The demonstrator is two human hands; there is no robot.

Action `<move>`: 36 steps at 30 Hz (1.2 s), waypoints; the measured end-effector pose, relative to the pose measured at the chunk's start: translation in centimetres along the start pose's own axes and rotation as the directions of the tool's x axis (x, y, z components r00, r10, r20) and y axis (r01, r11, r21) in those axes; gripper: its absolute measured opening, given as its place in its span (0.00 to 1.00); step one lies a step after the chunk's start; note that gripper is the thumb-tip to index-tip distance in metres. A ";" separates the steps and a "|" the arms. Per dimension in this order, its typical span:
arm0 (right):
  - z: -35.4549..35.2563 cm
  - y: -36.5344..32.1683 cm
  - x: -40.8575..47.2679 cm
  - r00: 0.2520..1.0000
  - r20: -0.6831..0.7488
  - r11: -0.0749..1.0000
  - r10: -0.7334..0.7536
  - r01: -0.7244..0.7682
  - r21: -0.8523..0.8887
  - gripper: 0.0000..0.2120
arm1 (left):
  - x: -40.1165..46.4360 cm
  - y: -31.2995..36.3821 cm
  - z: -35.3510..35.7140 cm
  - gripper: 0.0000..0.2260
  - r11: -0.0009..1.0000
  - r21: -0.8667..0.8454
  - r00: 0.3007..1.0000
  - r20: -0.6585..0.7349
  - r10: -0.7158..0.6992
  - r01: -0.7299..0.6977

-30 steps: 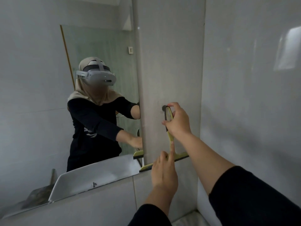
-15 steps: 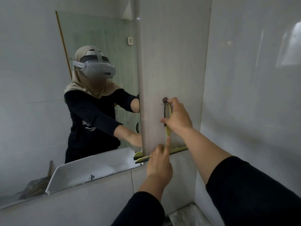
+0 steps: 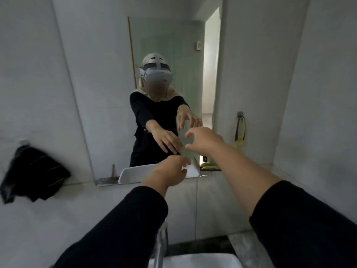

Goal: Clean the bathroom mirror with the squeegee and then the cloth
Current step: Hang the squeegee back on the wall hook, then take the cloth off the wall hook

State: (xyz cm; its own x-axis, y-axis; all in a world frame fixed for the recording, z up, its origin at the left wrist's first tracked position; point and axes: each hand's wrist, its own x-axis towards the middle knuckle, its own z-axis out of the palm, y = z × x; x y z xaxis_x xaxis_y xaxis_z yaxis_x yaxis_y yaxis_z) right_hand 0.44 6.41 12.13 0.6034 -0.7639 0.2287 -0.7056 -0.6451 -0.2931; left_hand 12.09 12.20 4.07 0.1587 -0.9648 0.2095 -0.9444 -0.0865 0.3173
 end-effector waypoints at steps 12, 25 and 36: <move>6.9 -17.9 -0.1 0.907 0.246 0.935 -0.341 0.302 0.184 0.20 | -15.7 -15.7 -10.5 0.15 0.895 0.043 0.890 -0.136 -0.434 0.443; 17.0 -32.4 4.1 0.873 -0.017 0.801 -0.488 0.455 0.390 0.20 | -21.3 -28.2 -14.3 0.21 0.773 -0.178 0.611 -0.516 -0.601 0.609; 22.4 -35.2 6.0 0.887 -0.114 0.697 -0.447 0.425 0.578 0.23 | -18.2 -32.0 -11.3 0.14 0.793 -0.432 0.551 -0.570 -0.609 0.430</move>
State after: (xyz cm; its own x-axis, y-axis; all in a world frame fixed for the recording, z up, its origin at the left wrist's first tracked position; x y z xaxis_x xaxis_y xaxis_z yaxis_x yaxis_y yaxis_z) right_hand 37.25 24.88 3.08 0.8083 -0.3916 0.4397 -0.0205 -0.7650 -0.6437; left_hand 42.70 35.30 0.52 0.8271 -0.3378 0.4492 -0.5562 -0.3764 0.7409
